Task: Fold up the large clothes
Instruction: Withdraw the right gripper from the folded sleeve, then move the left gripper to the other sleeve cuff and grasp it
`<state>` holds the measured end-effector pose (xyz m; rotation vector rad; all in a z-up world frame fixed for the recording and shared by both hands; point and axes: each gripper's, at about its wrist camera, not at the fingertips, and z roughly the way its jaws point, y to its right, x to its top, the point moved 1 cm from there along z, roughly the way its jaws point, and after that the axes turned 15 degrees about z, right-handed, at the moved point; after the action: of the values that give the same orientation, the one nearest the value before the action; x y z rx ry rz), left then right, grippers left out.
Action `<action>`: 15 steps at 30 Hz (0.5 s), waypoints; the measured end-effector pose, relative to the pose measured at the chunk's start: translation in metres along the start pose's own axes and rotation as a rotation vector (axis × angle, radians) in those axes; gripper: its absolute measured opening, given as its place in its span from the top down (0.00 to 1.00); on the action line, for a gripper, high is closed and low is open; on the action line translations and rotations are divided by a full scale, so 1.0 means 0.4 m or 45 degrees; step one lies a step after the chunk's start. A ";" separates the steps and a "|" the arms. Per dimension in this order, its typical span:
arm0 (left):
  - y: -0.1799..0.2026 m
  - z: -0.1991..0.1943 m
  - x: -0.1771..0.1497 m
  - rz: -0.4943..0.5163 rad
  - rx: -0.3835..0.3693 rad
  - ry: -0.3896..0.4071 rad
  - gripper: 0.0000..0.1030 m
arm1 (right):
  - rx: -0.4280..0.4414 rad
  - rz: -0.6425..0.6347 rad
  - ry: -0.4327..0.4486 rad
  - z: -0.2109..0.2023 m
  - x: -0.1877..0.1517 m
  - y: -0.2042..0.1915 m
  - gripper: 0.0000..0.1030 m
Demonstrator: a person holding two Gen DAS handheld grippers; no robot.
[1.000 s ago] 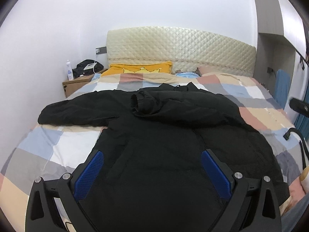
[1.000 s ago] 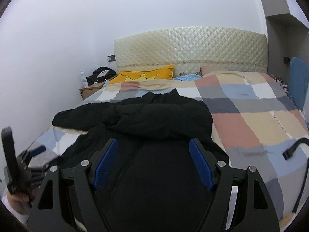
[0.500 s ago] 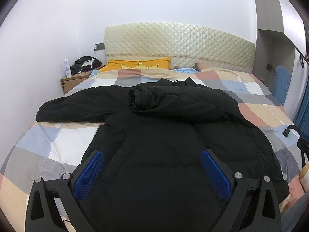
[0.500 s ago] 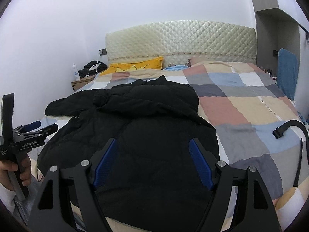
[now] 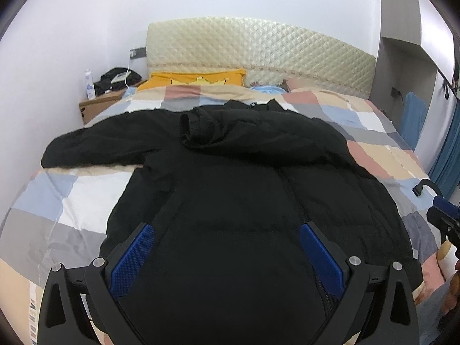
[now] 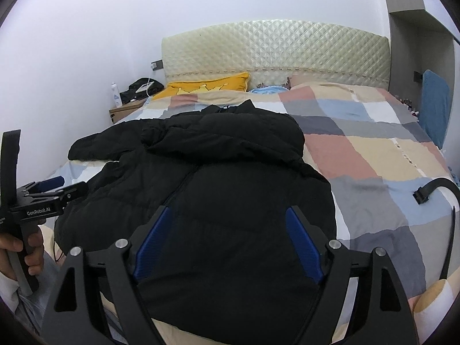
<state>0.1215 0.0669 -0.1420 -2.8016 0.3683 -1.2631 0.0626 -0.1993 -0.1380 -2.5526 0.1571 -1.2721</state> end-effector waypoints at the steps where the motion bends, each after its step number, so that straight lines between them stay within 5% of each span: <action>1: 0.000 0.010 -0.003 -0.001 -0.002 -0.031 0.01 | -0.003 0.002 0.000 0.000 -0.001 0.000 0.21; 5: -0.009 0.052 -0.018 -0.004 -0.033 -0.176 0.02 | -0.016 0.009 -0.001 0.004 0.001 0.001 0.21; 10: -0.049 0.069 -0.012 -0.007 -0.079 -0.235 0.02 | -0.021 0.026 -0.007 0.010 0.002 0.006 0.21; 15: -0.170 0.080 0.016 -0.174 -0.257 -0.249 0.10 | -0.019 0.045 -0.007 0.005 0.002 0.018 0.21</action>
<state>0.1629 0.1296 -0.1492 -3.1361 0.3145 -1.0122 0.0651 -0.2060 -0.1407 -2.5541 0.2110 -1.2557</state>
